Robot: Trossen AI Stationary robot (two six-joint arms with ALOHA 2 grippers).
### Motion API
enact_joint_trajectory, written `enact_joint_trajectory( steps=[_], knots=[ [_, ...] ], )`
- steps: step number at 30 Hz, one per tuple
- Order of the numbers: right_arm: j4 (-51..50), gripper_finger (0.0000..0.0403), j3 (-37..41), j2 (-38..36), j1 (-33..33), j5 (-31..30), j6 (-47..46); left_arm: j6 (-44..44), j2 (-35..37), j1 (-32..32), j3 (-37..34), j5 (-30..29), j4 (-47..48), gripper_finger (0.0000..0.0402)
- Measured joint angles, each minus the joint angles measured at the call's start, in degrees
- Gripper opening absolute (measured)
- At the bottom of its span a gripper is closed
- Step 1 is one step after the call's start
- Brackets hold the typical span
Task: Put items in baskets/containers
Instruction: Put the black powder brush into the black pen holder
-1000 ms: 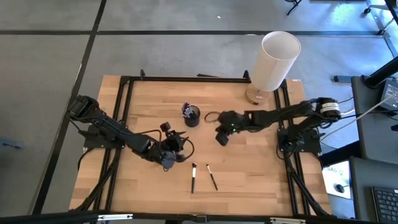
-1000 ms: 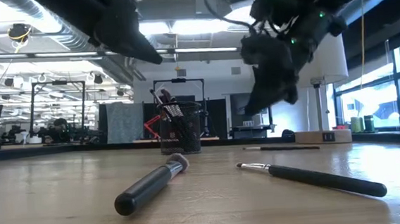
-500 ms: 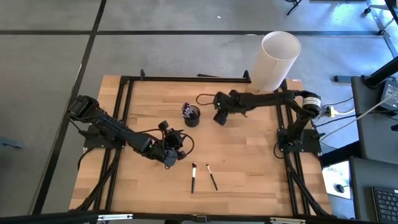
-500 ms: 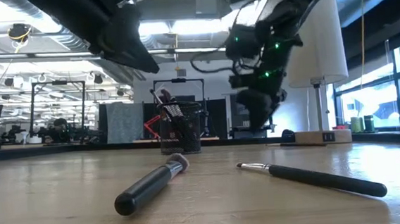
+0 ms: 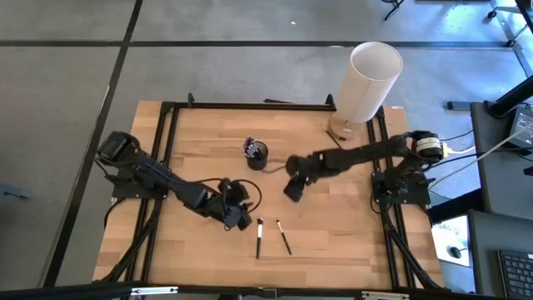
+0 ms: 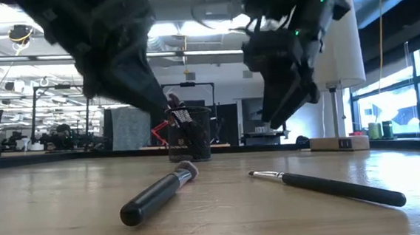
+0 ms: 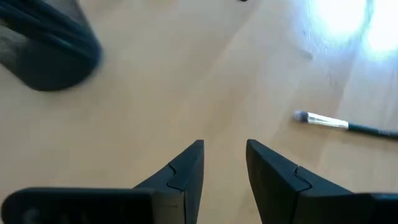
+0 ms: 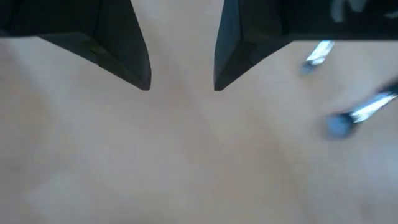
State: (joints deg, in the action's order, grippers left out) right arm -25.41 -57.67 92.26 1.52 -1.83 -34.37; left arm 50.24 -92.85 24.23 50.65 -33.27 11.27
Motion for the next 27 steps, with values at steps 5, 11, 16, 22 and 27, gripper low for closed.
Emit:
enact_joint_trajectory(
  steps=[5,11,16,22,27],
  knots=[
    [1.22,0.0173,0.04,1.3,7.22,-1.4,-4.03,-1.57,-5.94,-1.11,-0.02,8.11,-11.82,0.0116],
    [-2.8,0.0173,0.04,0.5,11.13,-8.13,-7.19,0.97,-11.11,-1.55,0.0,19.29,-20.62,0.0116],
    [-2.79,0.0173,0.04,0.32,12.77,-9.04,-7.65,3.91,-12.64,-1.86,-0.02,19.96,-16.19,0.0116],
    [-2.51,0.0173,0.04,0.32,13.05,-9.13,-7.61,3.46,-12.6,-2.7,0.07,19.38,-14.69,0.01],
    [-2.76,0.0173,0.04,0.32,13.16,-9.15,-7.61,2.12,-12.57,-3.37,0.07,18.42,-14.73,0.0057]
  ],
)
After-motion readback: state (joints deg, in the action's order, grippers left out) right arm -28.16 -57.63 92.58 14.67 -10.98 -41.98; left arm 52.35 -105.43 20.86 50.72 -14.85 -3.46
